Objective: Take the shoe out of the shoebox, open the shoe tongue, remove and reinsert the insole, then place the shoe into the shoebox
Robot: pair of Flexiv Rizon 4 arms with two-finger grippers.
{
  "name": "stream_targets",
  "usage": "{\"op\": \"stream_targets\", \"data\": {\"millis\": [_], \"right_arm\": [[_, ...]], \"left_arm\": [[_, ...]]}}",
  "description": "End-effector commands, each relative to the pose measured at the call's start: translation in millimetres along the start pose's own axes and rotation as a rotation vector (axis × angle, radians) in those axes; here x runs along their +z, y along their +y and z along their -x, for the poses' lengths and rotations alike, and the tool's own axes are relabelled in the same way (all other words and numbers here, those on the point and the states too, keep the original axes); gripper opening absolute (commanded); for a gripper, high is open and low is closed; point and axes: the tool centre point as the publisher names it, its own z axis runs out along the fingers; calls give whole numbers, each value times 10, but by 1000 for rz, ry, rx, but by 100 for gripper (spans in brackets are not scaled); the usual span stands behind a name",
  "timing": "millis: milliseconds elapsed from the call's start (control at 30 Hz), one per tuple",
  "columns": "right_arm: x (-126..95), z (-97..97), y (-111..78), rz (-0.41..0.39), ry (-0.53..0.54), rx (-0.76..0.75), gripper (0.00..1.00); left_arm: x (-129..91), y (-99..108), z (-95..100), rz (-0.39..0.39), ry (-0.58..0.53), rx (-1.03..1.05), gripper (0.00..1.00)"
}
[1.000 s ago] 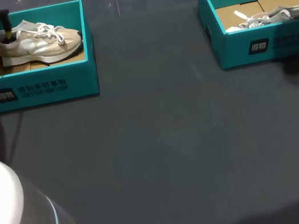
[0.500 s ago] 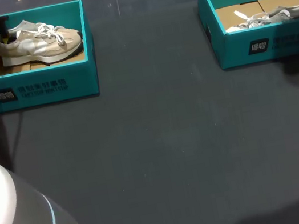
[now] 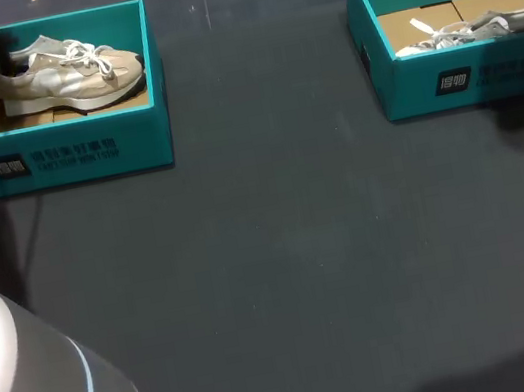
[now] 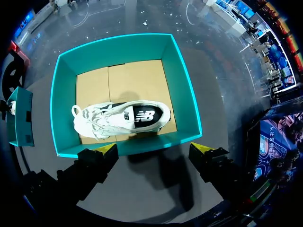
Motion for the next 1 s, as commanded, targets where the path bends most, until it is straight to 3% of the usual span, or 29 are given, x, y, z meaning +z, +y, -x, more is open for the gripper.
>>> {"op": "stream_targets", "data": {"millis": [33,133,167,200,633,1000], "right_arm": [[-5,1,-5,0,0,0,100],[-5,1,-5,0,0,0,100],[-5,1,-5,0,0,0,100],[-5,1,-5,0,0,0,100],[-5,1,-5,0,0,0,100],[-5,1,-5,0,0,0,100]], "left_arm": [[39,53,1,-7,4,0,47],[46,58,-8,-8,6,-2,32],[46,61,-12,-9,7,-3,21],[44,63,-18,-9,7,-3,0],[-10,57,-79,-2,0,0,0],[-418,-26,-92,20,-54,-35,0]]}}
